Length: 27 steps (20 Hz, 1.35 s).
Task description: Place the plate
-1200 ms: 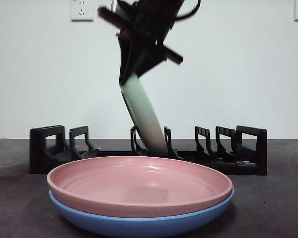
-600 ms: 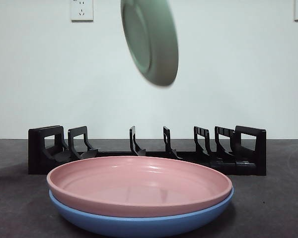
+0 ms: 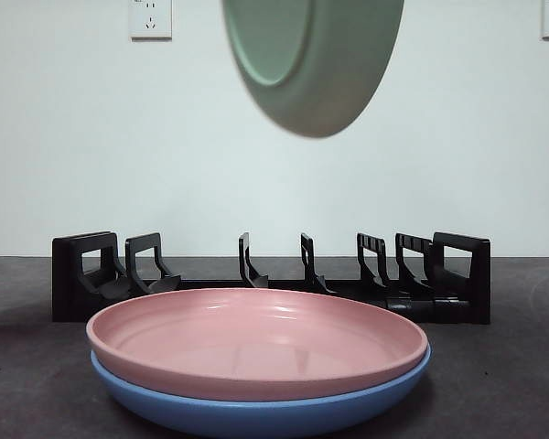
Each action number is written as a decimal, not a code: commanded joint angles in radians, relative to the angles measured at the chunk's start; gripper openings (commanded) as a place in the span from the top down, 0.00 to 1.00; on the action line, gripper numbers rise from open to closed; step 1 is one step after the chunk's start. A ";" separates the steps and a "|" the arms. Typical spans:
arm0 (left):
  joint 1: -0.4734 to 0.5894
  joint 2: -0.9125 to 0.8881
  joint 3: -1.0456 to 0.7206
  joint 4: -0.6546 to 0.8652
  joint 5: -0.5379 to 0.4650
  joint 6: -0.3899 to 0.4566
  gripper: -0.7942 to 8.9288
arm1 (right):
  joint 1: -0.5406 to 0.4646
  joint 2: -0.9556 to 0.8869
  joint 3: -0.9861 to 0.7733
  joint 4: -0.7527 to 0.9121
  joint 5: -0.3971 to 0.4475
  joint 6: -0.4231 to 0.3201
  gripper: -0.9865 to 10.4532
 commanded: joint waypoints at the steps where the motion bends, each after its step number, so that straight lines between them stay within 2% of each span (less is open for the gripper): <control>1: -0.001 0.006 0.016 0.008 -0.003 -0.001 0.63 | 0.072 -0.035 -0.140 0.077 0.056 0.013 0.90; 6: -0.001 0.006 0.016 0.002 -0.003 -0.002 0.63 | 0.354 -0.016 -0.332 0.168 0.459 -0.162 0.90; 8: -0.001 0.006 0.016 0.002 -0.003 -0.001 0.63 | 0.415 0.031 -0.342 0.180 0.531 -0.221 0.90; 11: -0.001 0.006 0.016 0.000 -0.003 -0.001 0.63 | 0.452 0.130 -0.342 0.178 0.623 -0.322 0.90; 15: -0.001 0.006 0.016 0.001 -0.003 -0.001 0.63 | 0.453 0.275 -0.342 0.177 0.701 -0.410 0.90; 18: -0.001 0.006 0.016 0.000 -0.003 -0.001 0.63 | 0.452 0.359 -0.342 0.167 0.742 -0.414 0.90; 23: -0.001 0.006 0.016 0.000 -0.003 -0.001 0.63 | 0.452 0.433 -0.342 0.127 0.737 -0.413 0.90; 27: -0.001 0.006 0.016 0.001 -0.003 0.000 0.63 | 0.452 0.453 -0.342 0.133 0.692 -0.413 0.90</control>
